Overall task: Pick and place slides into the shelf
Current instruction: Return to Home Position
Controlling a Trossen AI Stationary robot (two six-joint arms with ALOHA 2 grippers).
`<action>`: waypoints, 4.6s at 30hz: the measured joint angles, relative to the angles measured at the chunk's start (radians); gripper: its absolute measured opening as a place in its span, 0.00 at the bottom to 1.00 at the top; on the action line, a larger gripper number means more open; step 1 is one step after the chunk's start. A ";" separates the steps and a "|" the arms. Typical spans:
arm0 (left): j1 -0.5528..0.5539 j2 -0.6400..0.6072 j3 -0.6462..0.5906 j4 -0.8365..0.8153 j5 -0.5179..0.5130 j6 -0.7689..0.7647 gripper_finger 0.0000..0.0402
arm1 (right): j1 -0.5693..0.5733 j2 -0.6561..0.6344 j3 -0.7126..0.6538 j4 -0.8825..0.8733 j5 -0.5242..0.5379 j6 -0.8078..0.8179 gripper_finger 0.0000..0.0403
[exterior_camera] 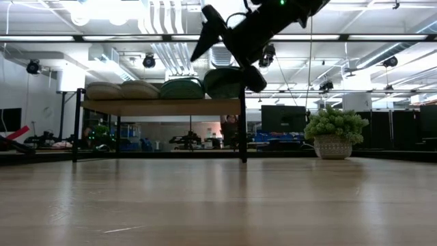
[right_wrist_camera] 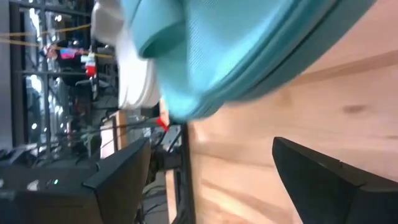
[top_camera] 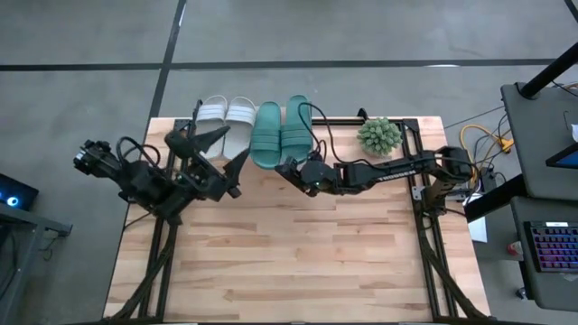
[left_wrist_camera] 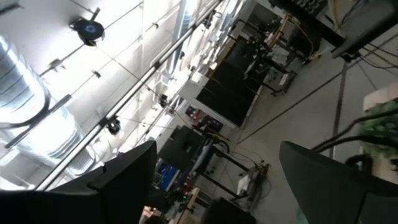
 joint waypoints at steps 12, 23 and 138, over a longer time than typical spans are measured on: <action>0.078 -0.025 0.072 0.000 0.011 0.115 0.80 | 0.064 0.000 0.109 -0.006 0.000 -0.083 0.81; 0.111 -0.053 0.073 0.000 0.012 0.106 0.80 | 0.099 -0.006 0.202 -0.177 -0.007 -0.107 0.81; 0.149 -1.000 -0.845 -0.042 0.489 -1.490 0.80 | 0.200 -1.284 -0.961 1.472 0.132 -1.598 0.73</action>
